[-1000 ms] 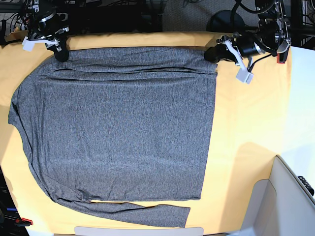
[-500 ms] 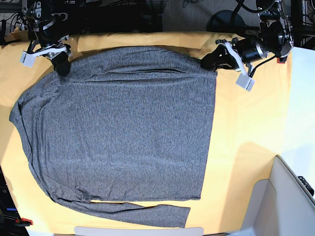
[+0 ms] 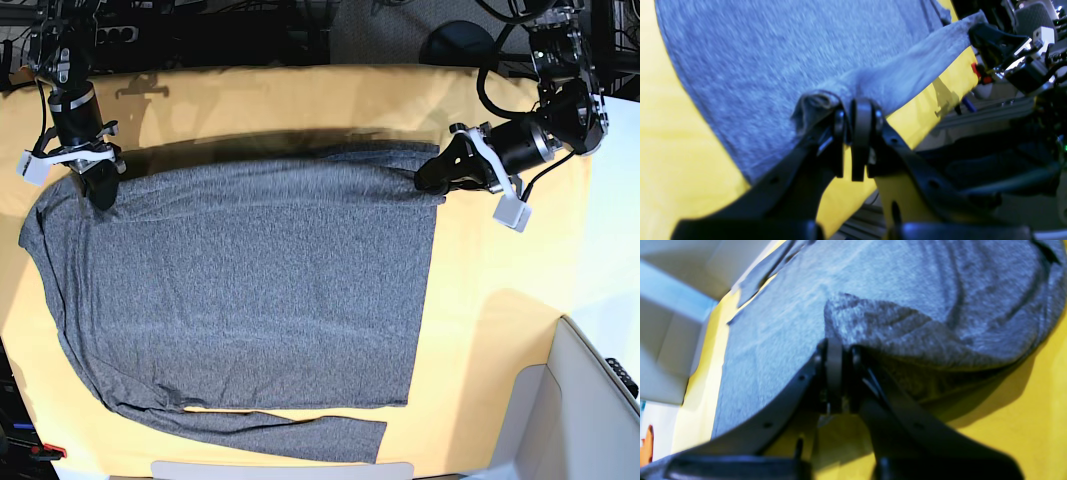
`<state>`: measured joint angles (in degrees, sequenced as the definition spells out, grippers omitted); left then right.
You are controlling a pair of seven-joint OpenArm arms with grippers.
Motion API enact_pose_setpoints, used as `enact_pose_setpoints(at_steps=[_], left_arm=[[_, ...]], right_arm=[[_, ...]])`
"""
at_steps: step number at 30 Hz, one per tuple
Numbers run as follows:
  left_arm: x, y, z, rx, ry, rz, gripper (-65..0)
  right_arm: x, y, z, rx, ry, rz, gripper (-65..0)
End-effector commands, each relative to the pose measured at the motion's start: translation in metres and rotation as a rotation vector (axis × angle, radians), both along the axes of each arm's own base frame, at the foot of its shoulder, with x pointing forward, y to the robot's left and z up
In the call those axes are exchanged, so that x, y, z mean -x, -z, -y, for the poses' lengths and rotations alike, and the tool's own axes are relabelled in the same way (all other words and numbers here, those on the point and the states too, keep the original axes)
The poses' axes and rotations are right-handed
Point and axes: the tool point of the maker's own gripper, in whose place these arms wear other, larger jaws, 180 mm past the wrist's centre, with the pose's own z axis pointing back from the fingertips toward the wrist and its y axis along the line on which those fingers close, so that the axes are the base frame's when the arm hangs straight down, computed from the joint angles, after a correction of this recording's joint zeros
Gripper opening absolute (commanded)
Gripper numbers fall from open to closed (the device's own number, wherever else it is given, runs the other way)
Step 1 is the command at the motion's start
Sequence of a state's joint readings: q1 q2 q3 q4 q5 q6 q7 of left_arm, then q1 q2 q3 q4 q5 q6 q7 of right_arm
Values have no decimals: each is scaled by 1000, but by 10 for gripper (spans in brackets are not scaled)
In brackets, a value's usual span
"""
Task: Fold the T-shirt properly
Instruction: 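Pinch the shoulder edge corners with both grippers and lift slightly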
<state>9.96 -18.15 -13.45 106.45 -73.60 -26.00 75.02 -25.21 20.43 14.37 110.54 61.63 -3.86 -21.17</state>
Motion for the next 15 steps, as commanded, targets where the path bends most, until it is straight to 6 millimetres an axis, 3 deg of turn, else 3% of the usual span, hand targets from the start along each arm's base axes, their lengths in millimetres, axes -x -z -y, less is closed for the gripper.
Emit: enact_pose_setpoints(at_steps=[1,9,15], left_arm=[[-7,-8,-2,12,-2,28,-649],[-24,-5,-8,34,-24,20,-649],[-22,19,-16,61,-61,-65,-649]], right_arm=[[-8,-13,5,14,11,46,-650],[-17,7,19,-1,57,6,-650],[-11,29,27,-12,84,-51,-650]])
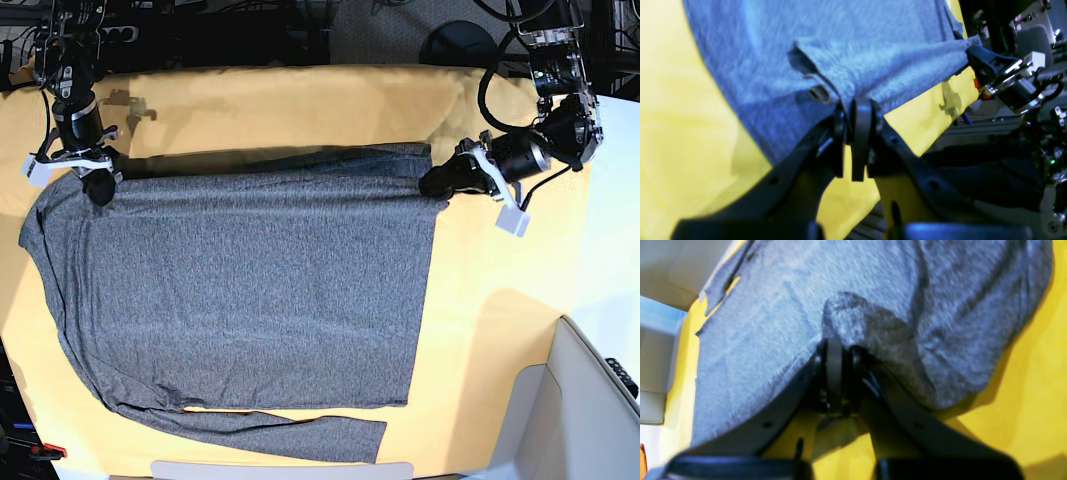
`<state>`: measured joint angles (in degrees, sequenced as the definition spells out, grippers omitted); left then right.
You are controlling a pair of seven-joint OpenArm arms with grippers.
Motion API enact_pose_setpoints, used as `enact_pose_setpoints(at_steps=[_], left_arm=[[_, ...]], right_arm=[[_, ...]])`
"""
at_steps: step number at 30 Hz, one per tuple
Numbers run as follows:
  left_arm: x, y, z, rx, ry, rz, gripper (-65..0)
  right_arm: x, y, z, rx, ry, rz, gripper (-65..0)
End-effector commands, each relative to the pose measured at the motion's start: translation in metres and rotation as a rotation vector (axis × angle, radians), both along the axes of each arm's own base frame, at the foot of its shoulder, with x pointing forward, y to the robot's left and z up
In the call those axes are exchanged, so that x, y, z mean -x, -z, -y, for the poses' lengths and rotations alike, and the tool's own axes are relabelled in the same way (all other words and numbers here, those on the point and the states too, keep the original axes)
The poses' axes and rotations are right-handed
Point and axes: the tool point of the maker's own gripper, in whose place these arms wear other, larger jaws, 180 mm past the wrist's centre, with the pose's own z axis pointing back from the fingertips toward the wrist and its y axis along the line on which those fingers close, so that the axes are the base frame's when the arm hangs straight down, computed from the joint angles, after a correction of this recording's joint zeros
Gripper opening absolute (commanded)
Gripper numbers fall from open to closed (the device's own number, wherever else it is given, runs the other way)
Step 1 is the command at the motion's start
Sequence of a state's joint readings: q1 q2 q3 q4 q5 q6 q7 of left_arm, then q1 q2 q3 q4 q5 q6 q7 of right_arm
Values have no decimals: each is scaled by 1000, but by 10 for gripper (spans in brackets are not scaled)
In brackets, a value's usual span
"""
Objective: Fold the T-shirt properly
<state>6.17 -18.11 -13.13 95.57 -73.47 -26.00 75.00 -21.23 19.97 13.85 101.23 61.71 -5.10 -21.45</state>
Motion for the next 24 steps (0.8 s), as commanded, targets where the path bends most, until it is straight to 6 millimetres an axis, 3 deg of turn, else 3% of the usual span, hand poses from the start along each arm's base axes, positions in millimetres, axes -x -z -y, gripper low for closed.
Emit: enact_pose_setpoints(at_steps=[1,11,19,24], left_arm=[[-7,-8,-3,16,-11,29,-649],[-8,12,-11,38,-41,-43,-627],[-16,-5,-24,-14,-32,14,-624],[-22,-9,-22,-13,-29,31,-640]], right_arm=[[-5,-7,4,13,-3,20,-650],[-8,41,-12,-127,-46,-159,-650],[-15,30,-19,-131,-58,-123,-650],[-18,29,-21,-141,-55,-116,-650]])
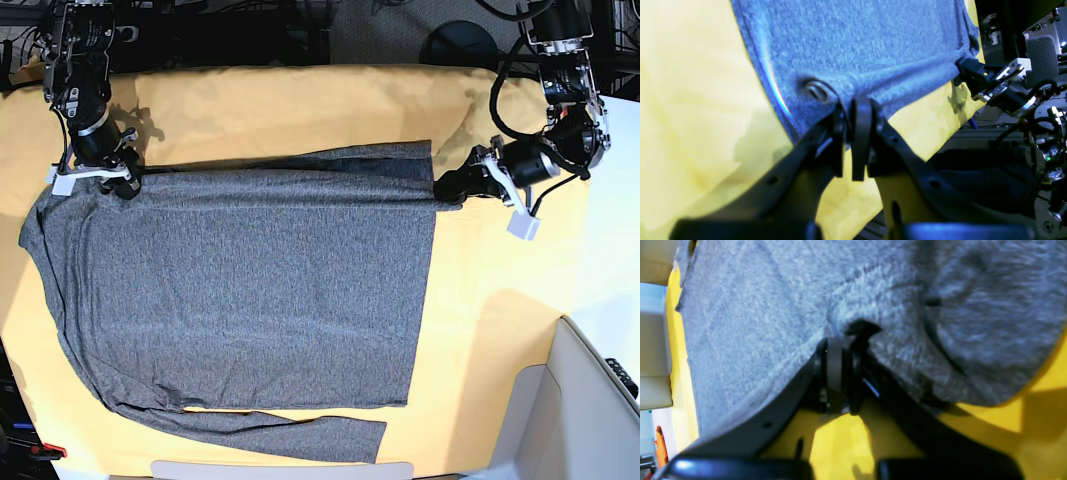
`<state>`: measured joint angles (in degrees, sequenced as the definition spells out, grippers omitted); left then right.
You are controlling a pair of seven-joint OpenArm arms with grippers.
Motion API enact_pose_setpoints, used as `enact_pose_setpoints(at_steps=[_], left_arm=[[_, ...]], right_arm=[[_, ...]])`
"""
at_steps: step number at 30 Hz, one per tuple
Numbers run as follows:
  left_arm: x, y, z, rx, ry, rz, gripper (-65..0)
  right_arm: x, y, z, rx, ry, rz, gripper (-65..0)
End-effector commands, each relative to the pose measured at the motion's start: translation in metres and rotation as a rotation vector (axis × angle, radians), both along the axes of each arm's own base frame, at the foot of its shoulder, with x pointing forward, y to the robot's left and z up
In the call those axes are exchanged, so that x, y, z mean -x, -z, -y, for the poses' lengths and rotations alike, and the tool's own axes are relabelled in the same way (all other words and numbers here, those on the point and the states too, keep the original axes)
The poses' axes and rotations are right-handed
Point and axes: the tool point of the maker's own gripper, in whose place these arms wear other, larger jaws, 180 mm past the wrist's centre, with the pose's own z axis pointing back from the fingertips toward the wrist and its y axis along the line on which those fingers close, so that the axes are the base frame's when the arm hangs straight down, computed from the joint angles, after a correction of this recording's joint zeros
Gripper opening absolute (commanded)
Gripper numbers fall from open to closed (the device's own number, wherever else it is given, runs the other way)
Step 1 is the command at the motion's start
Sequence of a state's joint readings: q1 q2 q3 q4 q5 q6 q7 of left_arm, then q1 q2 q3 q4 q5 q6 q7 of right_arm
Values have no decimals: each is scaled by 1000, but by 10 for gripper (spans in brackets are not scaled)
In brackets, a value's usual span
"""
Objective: Fold the T-shirt properly
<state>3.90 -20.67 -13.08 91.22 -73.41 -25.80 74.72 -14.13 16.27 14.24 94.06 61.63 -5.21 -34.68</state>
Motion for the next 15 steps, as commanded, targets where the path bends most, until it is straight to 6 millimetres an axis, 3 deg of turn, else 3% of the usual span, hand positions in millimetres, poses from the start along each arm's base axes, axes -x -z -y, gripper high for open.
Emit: enact_pose_setpoints(at_steps=[1,5,8,11,13,15], left_arm=[[-13,-17,-1,9,2,63,-644],[-12,-16,0,10,3,58,-642],[-8,-2,-1,18,4,7,-607],[0,17,8,34,30,-64,-499],[5,24,13,41,41,-89,-434],[8,30,15,27,55,-109,-423]], right_arm=[[-7,-11,3,10,5,42,-650],[-6,-9,2,5,7,39,-650],[-5,-8,2,5,8,35,-645],[-5,-7,2,4,6,29,-550],[-5,-8,2,8,2,29,-448],[-4,-8,2,7,3,29,-356]])
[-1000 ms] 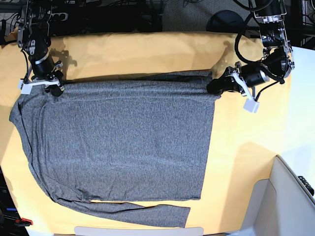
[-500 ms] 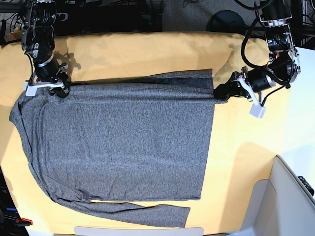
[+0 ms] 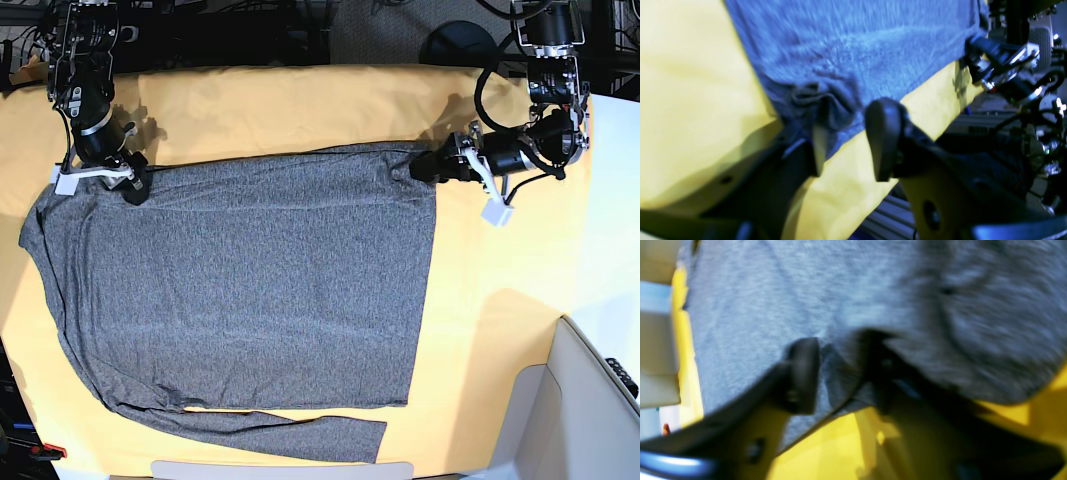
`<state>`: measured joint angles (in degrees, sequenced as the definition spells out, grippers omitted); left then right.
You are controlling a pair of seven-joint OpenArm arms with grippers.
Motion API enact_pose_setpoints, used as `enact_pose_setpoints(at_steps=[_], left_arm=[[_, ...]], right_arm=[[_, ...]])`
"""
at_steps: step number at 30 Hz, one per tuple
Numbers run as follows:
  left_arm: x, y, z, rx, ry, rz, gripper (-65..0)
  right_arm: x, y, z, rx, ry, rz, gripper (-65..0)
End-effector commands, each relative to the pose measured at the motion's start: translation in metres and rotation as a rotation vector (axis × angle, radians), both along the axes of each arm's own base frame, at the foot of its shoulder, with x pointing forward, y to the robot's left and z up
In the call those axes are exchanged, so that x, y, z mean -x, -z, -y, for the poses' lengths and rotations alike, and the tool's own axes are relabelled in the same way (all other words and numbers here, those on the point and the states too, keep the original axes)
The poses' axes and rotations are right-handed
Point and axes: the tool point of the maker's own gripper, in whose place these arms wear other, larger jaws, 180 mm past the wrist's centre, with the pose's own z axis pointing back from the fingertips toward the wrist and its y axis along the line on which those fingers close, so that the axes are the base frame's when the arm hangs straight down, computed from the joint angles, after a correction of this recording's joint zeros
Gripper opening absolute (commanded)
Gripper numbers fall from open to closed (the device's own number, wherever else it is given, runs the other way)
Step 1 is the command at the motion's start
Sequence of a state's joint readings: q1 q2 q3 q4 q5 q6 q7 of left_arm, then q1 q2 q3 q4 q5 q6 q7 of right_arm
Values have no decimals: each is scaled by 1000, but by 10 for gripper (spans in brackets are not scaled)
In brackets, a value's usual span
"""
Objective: Fold the T-shirt properly
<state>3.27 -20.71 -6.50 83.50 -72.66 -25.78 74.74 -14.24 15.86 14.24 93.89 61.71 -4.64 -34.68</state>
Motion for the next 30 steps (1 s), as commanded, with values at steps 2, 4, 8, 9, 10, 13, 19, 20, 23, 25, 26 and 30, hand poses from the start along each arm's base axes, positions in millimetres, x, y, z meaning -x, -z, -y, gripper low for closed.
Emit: enact_pose_setpoints(at_steps=[2,4,8,9,10,13,19,20,23,25,26,30], left_arm=[[-8,-6,-7,-32,6,32,-429],[-7,-2,-9,-56,10,25,-429],[-6,-2,-20,-91,10,23,-428],[-6,-3,-24,-99,9,24,-428],[-6,-3,-28,-110,10,22,-428],[-7,-6,-43,-148,7,29,-428],[-3,-5,-56,-182,6,18,-427],[-1,-4,-56,-182,6,15,-427],[-1,-4,-56,-181,6,15,-427],[0,-3,-55,-180,6,13,-427],[1,-4,-54,-181,10,15,-427],[3,-14,-46,-191,39,57,-427]], right_arm=[[-5,-10,5,10,9,29,-267],[-3,-11,5,13,6,28,-204],[-6,-26,10,55,-20,58,-171],[-6,-30,10,60,-24,66,-171],[-7,-37,12,70,-22,82,-171],[-2,-50,27,64,20,112,-171],[11,-68,69,32,113,140,-171],[14,-71,76,31,132,145,-171],[23,-81,98,36,180,160,-171],[26,-86,108,41,203,167,-171],[29,-86,115,49,215,164,-171],[39,-67,139,29,293,121,-171]])
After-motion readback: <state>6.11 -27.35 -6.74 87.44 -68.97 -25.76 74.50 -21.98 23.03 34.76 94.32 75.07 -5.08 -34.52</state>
